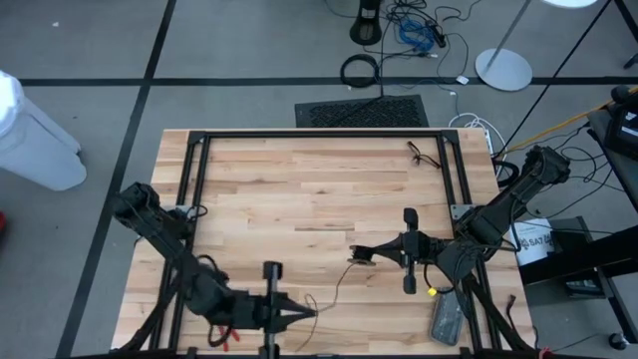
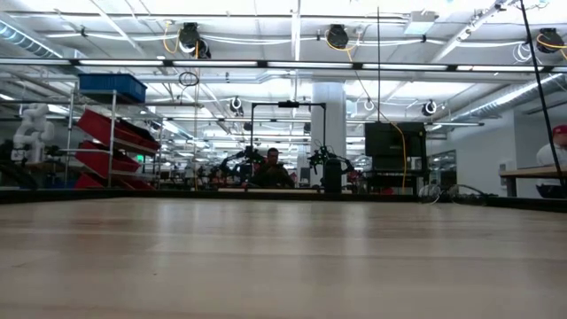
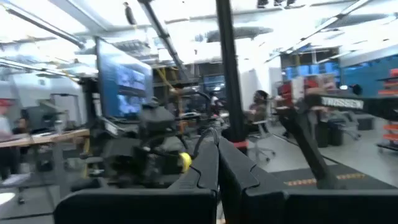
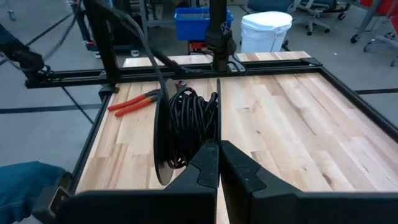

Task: Coil cords
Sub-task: Uncoil the black wire from the black spool

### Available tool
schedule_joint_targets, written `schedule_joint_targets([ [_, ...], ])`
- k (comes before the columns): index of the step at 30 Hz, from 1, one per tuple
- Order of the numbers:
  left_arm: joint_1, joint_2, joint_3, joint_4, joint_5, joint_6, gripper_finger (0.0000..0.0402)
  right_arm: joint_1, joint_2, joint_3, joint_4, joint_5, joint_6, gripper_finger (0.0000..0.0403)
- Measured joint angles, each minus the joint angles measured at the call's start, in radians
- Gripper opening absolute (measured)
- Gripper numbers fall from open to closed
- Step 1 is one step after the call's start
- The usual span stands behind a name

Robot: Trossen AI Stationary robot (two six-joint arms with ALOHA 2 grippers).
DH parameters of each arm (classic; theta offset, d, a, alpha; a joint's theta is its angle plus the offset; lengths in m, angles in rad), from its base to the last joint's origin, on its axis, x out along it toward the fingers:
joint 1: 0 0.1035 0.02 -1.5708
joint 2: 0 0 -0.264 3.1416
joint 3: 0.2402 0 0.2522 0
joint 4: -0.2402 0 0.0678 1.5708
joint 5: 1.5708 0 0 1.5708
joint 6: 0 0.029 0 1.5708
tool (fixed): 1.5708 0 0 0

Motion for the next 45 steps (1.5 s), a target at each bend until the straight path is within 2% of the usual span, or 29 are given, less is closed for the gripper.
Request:
schedule_joint_targets([
  [5, 0.066, 0.048, 0.000, 0.006, 0.153, -0.155, 0.0001, 0.000, 0.000, 0.000, 0.018, 0.015, 0.000, 0.0000],
  [10, 0.128, 0.104, 0.000, 0.011, 0.199, -0.283, 0.0001, 0.000, 0.000, 0.000, 0.019, 0.015, 0.000, 0.0000],
  [14, 0.168, 0.168, 0.014, 0.070, 0.297, -0.352, 0.0001, 0.000, 0.000, 0.000, 0.019, 0.024, 0.000, 0.0000],
  [23, 0.186, 0.388, 0.272, 0.059, 0.508, -0.371, 0.0001, 0.003, -0.001, 0.000, 0.014, 0.095, 0.000, 0.0000],
  [30, 0.197, 0.508, 0.441, -0.149, 0.589, -0.363, 0.0001, 0.007, -0.001, 0.000, 0.019, 0.105, 0.001, 0.0000],
  [39, 0.244, 0.473, 0.450, -0.585, 0.575, -0.429, 0.0001, 0.065, -0.041, 0.000, 0.028, 0.083, 0.000, 0.0000],
  [45, 0.257, 0.437, 0.450, -0.762, 0.547, -0.475, 0.0001, 0.105, -0.073, 0.000, 0.028, 0.084, 0.000, 0.0000],
])
